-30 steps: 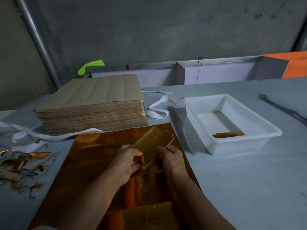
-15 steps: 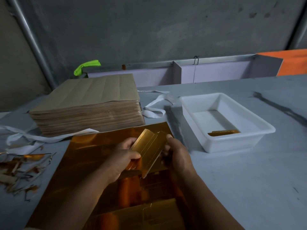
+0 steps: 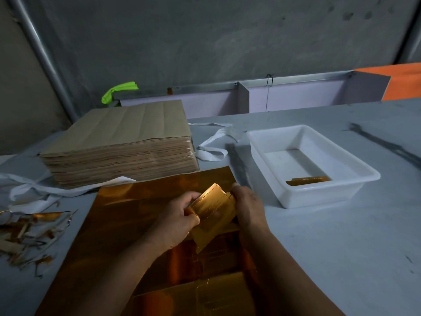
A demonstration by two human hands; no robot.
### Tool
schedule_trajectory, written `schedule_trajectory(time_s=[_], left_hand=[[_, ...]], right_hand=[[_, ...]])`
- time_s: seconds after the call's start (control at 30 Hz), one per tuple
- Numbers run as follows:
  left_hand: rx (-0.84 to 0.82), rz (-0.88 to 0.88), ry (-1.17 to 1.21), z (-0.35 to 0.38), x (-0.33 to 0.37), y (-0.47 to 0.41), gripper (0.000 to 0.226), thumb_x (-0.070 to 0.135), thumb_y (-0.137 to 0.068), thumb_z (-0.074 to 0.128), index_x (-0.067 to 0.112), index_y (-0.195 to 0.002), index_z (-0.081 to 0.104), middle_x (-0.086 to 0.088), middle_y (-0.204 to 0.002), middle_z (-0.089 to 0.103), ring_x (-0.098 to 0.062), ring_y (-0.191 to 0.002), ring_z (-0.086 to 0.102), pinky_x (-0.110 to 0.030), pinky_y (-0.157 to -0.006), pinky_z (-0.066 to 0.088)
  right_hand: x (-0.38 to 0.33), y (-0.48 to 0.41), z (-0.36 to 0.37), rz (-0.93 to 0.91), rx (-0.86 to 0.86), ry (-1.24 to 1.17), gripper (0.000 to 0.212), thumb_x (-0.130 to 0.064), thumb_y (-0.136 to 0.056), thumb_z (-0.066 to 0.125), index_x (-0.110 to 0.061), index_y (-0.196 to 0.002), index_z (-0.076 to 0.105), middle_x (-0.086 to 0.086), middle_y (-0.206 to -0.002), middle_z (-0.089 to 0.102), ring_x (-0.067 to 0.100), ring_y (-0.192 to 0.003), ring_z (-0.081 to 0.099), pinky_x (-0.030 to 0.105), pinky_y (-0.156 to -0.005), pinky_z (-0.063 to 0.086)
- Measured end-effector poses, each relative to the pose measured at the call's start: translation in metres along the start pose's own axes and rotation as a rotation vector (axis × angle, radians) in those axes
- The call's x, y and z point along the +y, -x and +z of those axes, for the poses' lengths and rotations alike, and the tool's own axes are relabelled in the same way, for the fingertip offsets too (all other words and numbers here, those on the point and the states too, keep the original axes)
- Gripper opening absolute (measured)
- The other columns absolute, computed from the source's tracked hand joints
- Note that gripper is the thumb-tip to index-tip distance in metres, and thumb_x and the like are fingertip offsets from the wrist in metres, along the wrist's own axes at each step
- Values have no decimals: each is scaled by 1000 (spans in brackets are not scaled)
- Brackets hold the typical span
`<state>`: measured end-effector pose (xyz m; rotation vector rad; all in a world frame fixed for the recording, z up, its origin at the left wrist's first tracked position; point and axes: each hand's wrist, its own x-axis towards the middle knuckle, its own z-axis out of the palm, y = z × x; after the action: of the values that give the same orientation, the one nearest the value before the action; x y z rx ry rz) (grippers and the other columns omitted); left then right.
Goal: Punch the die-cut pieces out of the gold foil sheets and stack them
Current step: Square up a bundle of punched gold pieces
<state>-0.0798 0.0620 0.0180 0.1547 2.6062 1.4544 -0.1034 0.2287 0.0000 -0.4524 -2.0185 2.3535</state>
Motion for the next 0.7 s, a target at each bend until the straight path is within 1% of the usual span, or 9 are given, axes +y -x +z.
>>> schedule_trajectory(time_s=[0.07,0.13,0.2,0.27,0.33,0.4,0.47,0.57,0.7], left_hand=[[25,-39,44,0,2,-1,49,0,-92,57,30,-131,53,2,-127,57,-17,-109,58,-31,-77,53],[50,-95,111,-1,5,-3,46,0,-92,58,28,-128,55,0,-120,61,-21,-103,63,-39,-79,56],[48,-156,212,-3,6,-4,41,0,-90,60,26,-122,58,-4,-110,67,-24,-97,67,-44,-80,57],[4,-209,359,-6,6,-3,34,7,-91,62,24,-120,61,-7,-107,69,-25,-93,69,-42,-73,61],[-30,-221,591,-8,4,-2,30,19,-92,59,20,-121,63,-12,-111,68,-26,-93,70,-37,-66,59],[0,-200,738,-10,-1,-1,38,28,-85,58,16,-121,63,-15,-113,68,-26,-92,71,-35,-67,58],[39,-134,692,-10,-5,2,45,28,-79,60,15,-122,61,-15,-117,66,-27,-98,70,-36,-73,58],[83,-30,399,-9,-12,9,40,10,-81,68,21,-119,58,-11,-118,64,-23,-101,68,-35,-81,57],[148,49,108,-5,-15,16,46,0,-83,70,27,-116,53,5,-115,63,-6,-90,68,-20,-68,54]], right_hand=[[2,0,-3,64,-27,-32,36,-56,-93,53,-22,-101,64,6,-100,65,27,-96,62,43,-83,54],[7,2,-5,149,-123,-43,33,-53,-91,61,-23,-105,62,6,-100,70,28,-95,68,47,-85,56],[11,5,-5,207,-200,-78,23,-39,-93,64,-19,-105,62,4,-89,76,25,-85,74,40,-72,60],[14,5,-5,220,-177,-133,16,-31,-95,62,-17,-103,60,6,-88,75,24,-80,72,31,-59,55],[15,4,-6,224,-120,-215,15,-27,-97,61,-13,-102,59,8,-89,68,22,-73,65,27,-51,48],[17,3,-7,228,-84,-287,15,-26,-98,59,-11,-101,57,7,-77,67,17,-58,59,27,-51,47],[20,3,-9,228,-71,-332,15,-25,-99,58,-11,-102,55,5,-65,66,15,-47,55,30,-55,47],[22,2,-9,218,-48,-331,15,-26,-99,58,-11,-100,56,4,-61,67,16,-46,55,31,-56,47],[23,3,-8,219,-18,-352,15,-25,-99,58,-11,-96,56,6,-63,68,18,-48,56,30,-53,45]])
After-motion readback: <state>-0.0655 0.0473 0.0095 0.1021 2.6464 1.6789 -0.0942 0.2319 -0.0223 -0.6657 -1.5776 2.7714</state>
